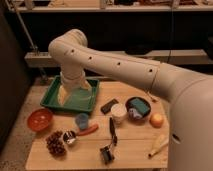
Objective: Place grapes in paper cup
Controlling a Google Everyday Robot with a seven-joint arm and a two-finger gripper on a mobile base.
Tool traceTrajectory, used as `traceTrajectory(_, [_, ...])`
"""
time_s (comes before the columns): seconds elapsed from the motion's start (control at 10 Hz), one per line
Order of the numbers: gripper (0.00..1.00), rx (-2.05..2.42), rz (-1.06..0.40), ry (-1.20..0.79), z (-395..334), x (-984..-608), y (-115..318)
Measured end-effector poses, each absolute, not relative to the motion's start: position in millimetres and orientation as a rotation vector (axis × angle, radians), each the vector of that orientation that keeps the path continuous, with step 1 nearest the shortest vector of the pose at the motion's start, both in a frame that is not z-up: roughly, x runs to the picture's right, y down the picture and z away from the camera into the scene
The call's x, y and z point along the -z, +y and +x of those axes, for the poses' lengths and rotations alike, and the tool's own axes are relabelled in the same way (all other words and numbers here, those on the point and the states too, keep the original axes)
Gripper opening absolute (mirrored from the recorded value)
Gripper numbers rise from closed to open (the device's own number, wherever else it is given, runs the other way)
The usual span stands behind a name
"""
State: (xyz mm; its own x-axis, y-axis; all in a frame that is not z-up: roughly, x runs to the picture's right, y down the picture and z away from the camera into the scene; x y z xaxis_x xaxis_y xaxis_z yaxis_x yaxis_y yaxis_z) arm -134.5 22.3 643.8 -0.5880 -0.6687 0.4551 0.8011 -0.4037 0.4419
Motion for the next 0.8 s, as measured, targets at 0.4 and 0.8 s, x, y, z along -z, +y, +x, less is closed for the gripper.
traceTrajectory(0.4, [0.8,2.207,-0.154,-0.83,-164,-634,58])
traceTrajectory(0.8, [0.8,2.43,0.061,-0.944,-225,-596,147])
